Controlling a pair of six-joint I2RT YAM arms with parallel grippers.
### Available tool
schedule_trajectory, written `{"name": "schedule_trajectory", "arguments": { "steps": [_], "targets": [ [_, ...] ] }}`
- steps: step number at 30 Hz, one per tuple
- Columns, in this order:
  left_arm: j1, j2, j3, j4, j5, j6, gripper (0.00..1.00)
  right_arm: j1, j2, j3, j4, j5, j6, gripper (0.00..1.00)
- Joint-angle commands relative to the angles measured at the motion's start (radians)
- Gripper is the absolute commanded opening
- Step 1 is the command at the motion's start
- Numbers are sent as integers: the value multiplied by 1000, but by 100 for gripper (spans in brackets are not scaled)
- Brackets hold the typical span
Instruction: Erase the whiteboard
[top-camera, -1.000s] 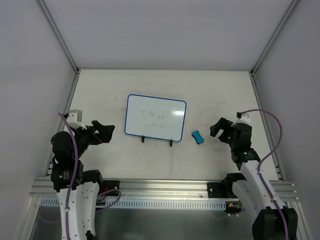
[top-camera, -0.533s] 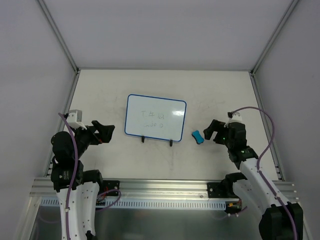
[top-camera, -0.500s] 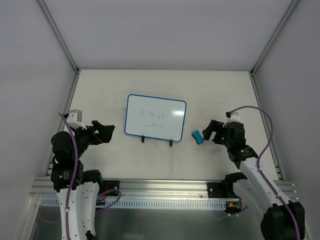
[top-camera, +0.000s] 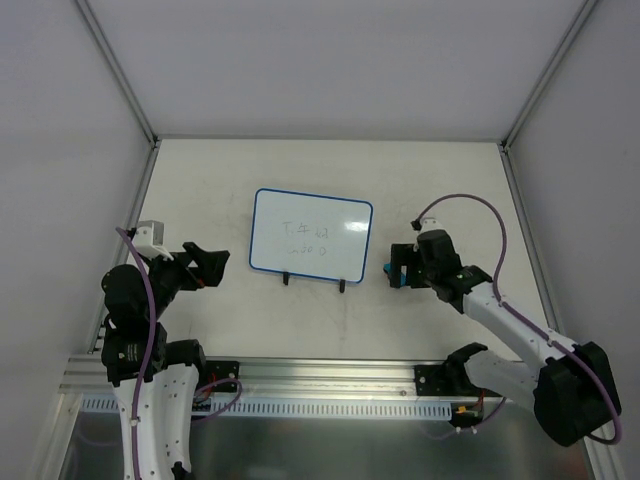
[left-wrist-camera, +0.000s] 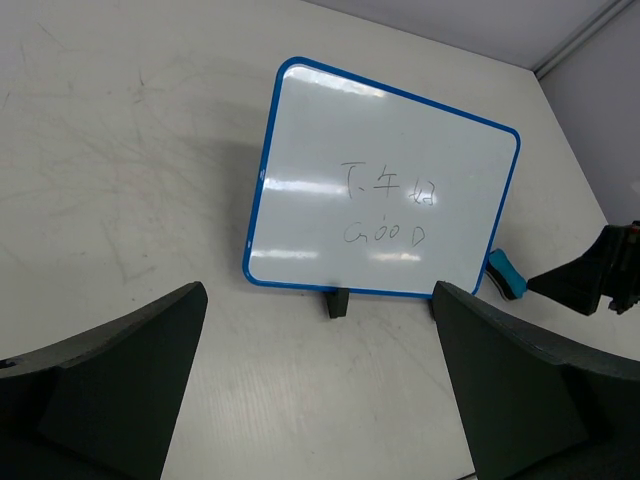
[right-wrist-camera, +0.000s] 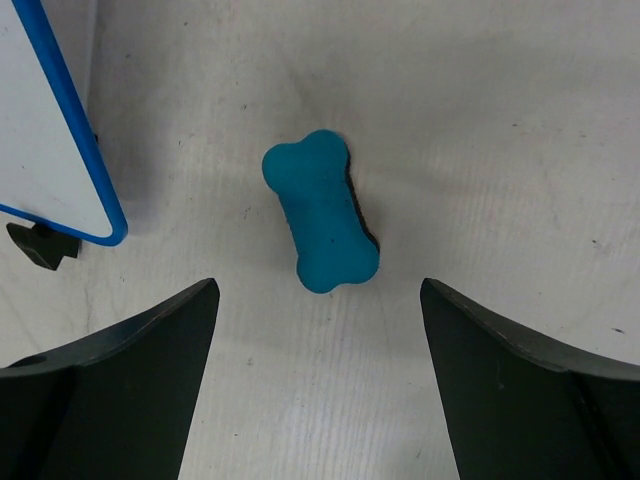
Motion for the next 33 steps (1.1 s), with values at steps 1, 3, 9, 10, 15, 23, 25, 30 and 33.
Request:
{"name": "schedule_trajectory", "arguments": {
  "steps": [1, 3, 9, 10, 15, 23, 25, 30, 33],
  "targets": [
    [9, -13, 4, 26, 21, 14, 99, 62, 72, 72, -38, 72, -49, 86],
    [9, -13, 4, 26, 25, 15, 99, 72, 99, 91, -33, 68, -49, 86],
    [9, -15, 5, 27, 23, 17, 99, 76, 166, 138, -39, 79, -91, 82],
    [9, -16, 4, 27, 23, 15, 99, 76, 174, 142, -38, 79, -92, 82],
    [8, -18, 4, 29, 25, 17, 99, 76, 255, 183, -44, 84, -91, 80],
    [9, -18, 4, 31, 25, 17, 99, 76, 335, 227, -44, 65, -62, 75],
    [9, -18, 4, 32, 25, 17, 99, 76, 346, 235, -45, 64, -60, 75],
    [9, -22, 4, 32, 25, 17, 99, 76, 389, 232, -42, 70, -8, 74],
    [9, -24, 4, 32, 23, 17, 99, 76, 413, 227, -39, 75, 9, 67]
  ]
}}
